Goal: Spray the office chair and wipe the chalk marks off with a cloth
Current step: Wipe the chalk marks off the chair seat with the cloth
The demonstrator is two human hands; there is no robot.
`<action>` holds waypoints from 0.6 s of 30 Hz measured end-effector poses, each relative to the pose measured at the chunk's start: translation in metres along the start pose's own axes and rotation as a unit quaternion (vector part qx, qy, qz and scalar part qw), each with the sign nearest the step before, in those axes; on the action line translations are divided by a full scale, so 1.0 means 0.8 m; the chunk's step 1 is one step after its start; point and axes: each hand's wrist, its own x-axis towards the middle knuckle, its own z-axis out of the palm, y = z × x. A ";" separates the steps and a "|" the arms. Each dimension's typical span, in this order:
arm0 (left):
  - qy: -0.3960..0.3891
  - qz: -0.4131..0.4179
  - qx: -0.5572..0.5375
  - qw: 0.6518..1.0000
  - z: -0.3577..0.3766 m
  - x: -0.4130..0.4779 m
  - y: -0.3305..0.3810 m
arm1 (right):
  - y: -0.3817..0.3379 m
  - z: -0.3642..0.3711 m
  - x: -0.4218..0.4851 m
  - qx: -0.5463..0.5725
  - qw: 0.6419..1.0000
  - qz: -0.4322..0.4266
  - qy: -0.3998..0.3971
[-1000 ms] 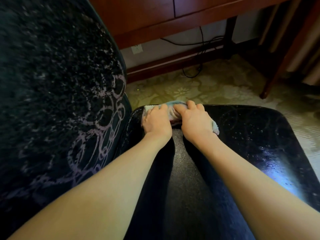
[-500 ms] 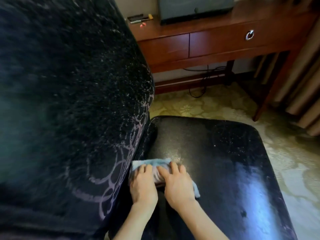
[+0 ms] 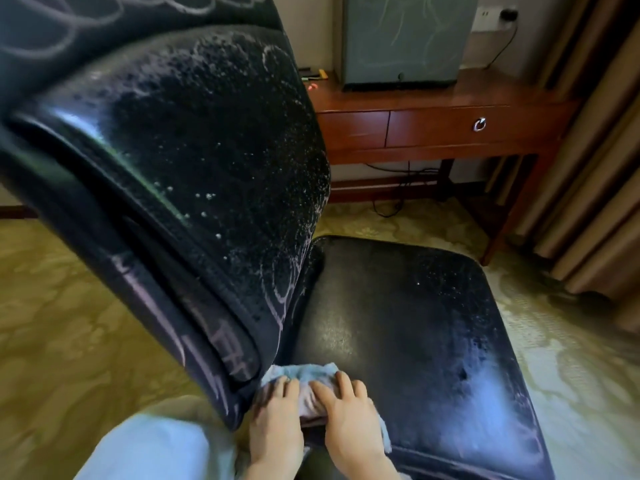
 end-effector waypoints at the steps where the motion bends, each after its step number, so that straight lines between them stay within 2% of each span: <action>1: -0.024 0.001 -0.001 1.000 -0.014 -0.009 0.005 | -0.001 0.001 -0.005 -0.001 1.000 -0.002 0.005; 4: -0.056 -0.030 -0.005 0.998 -0.030 -0.032 0.009 | -0.005 0.006 -0.019 -0.017 1.000 -0.010 0.007; 5: -0.034 -0.027 -0.005 0.999 -0.028 -0.034 0.006 | -0.005 0.009 -0.023 -0.024 1.000 -0.009 0.012; 9: -0.026 -0.024 -0.003 0.999 -0.025 -0.032 0.005 | -0.002 0.020 -0.021 -0.039 0.998 -0.015 0.054; 13: -0.030 -0.029 0.022 0.999 -0.015 -0.015 0.006 | 0.004 0.028 0.001 -0.050 0.998 0.004 0.043; 18: -0.011 -0.067 -0.006 0.998 -0.007 0.037 0.023 | 0.011 -0.004 0.050 -0.045 0.995 -0.033 0.082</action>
